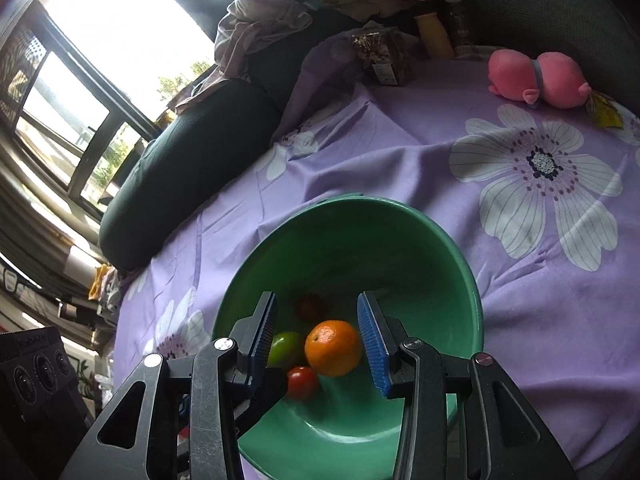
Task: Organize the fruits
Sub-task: 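Close the right gripper on the orange, carry it into the green bowl, release, then move the open right gripper back to the fruit on the cloth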
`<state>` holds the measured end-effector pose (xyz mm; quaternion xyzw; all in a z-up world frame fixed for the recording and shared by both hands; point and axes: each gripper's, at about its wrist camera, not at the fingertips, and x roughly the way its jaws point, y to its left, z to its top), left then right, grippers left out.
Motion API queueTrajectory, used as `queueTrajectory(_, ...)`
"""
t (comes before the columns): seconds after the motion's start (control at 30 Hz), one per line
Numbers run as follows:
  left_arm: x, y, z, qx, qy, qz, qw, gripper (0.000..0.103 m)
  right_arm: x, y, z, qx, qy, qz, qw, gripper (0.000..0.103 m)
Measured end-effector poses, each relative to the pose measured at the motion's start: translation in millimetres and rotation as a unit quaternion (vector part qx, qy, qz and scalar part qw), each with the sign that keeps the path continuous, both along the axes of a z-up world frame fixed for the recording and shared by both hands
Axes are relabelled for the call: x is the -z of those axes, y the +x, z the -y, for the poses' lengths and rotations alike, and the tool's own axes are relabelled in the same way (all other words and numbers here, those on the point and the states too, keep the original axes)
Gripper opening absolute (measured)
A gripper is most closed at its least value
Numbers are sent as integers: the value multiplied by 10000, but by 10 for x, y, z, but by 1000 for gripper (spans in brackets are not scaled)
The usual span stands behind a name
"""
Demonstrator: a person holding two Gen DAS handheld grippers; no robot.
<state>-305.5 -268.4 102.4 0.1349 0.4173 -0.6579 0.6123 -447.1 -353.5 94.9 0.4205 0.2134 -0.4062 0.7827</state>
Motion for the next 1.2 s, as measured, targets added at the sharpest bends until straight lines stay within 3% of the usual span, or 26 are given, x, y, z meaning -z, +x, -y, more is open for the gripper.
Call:
queueTrajectory(0.2,-117,231,-279,-342,-76,-154,9993,48,-56,51,-47,11,-159,-53,9999,46)
queueTrajectory(0.4,-198,604,-788,-1017,93,346,9942,55,-181,269,-218,-154,-615,-366,9973,50)
queueTrajectory(0.6,-184,1119,-1351,-1965,347,580,9782,58,-255,553,-399,-476,-896,-563,9932,50)
queueTrajectory(0.8,-2,1461,-1832,-2796,647,605,9560,58,-284,886,-657,-856,-1220,-723,9862,50)
queueTrajectory(0.9,49,1528,-1933,-2761,577,388,9586,58,-283,1044,-777,-936,-1443,-833,9816,50)
queueTrajectory(1.0,44,1523,-1942,-2807,586,455,9569,57,-264,1221,-897,-1186,-1573,-965,9756,50)
queueTrajectory(1.2,86,1510,-1941,-2597,564,404,9632,57,-153,1493,-1078,-1577,-1592,-1178,9674,50)
